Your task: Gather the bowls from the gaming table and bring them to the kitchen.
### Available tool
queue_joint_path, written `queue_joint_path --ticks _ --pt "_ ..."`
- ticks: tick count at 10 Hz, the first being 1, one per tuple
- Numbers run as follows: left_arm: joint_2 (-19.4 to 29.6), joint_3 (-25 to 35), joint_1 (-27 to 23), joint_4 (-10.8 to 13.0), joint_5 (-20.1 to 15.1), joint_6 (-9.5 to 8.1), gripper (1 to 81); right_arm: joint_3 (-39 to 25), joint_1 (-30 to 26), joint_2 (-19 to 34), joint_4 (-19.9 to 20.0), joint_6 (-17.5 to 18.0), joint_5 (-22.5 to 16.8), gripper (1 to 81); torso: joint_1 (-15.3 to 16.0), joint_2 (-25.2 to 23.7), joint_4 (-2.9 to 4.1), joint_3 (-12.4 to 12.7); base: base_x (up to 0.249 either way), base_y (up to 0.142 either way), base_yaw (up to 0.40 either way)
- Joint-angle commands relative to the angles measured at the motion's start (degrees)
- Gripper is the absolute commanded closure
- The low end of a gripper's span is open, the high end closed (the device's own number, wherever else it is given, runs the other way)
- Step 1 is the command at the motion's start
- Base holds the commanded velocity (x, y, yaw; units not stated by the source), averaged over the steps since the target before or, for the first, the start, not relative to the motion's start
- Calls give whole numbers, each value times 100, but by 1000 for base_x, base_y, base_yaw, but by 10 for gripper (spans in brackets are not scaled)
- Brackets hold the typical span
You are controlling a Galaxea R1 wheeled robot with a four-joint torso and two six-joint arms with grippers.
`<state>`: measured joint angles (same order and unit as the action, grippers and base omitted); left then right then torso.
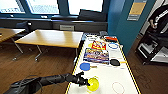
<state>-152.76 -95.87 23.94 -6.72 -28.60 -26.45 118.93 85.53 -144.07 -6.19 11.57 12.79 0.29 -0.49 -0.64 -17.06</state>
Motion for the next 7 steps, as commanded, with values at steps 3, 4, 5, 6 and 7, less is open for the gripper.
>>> queue_joint_path --ticks 3,4,5,6,7 --pt "2589 2281 26 836 152 -44 811 -451 -49 455 -93 -6 -312 811 0 0 0 0 0 0 0" --pt "2908 2441 367 1067 346 -35 811 -442 -13 482 -84 12 -303 811 0 0 0 0 0 0 0" --pt "3216 2538 764 1340 557 -35 811 -442 4 499 -84 30 -303 811 0 0 0 0 0 0 0" --pt "3374 2529 1238 1558 748 0 811 -451 22 517 -84 47 -295 811 0 0 0 0 0 0 0" --pt "3392 2485 1696 1841 997 9 811 -442 31 517 -84 47 -286 811 0 0 0 2 0 0 0"
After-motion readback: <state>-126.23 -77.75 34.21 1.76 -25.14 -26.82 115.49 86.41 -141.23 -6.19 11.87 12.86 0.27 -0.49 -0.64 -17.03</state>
